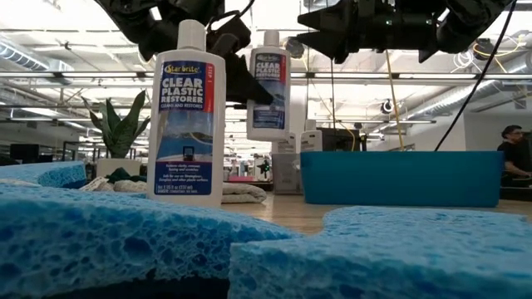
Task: Pick & Place Kitchen Items
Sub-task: Put the white clear plastic restorer into the left black bin
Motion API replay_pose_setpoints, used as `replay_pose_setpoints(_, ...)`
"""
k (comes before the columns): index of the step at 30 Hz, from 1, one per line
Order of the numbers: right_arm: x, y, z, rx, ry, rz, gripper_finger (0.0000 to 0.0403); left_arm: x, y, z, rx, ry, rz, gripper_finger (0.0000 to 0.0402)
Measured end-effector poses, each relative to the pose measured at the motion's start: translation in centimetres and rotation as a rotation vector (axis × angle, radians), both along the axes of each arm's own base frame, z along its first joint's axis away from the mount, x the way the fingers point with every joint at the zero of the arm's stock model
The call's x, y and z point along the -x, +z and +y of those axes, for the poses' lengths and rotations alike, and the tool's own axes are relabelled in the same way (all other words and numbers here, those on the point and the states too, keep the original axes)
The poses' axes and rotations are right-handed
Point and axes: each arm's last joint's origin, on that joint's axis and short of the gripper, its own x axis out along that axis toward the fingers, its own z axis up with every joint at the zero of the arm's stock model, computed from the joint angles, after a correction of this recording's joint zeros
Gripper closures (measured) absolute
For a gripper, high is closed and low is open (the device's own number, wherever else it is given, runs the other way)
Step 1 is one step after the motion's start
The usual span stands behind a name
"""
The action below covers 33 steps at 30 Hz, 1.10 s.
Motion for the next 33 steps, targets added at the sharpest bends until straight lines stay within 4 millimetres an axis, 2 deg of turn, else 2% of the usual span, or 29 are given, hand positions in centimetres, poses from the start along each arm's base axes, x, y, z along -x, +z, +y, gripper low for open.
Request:
replay_pose_setpoints(3,-0.6,0.1,0.1,-0.022,0.008,-0.007,0.0131,-0.1,0.2,0.1,-0.01,0.031,-0.01,0.0284)
replay_pose_setpoints(6,-1.5,0.0,0.0,-0.059,0.0,0.003,0.0133,0.0,0.2,0.4,-0.043,0.135,-0.006,0.0284)
replay_pose_setpoints(15,-3.1,-0.5,-0.8,-0.097,-0.196,-0.006,0.0134,0.0,0.8,0.8,-0.129,0.383,-0.065,0.0284)
replay_pose_setpoints(25,-5.0,-1.4,-0.5,-0.047,-0.269,-0.039,0.0137,-0.1,0.7,0.7,-0.141,0.454,-0.072,0.0284)
replay_pose_setpoints(33,-6.2,-0.6,-0.8,-0.03,-0.321,-0.044,0.0158,-0.1,0.7,0.8,-0.136,0.448,-0.072,0.0284)
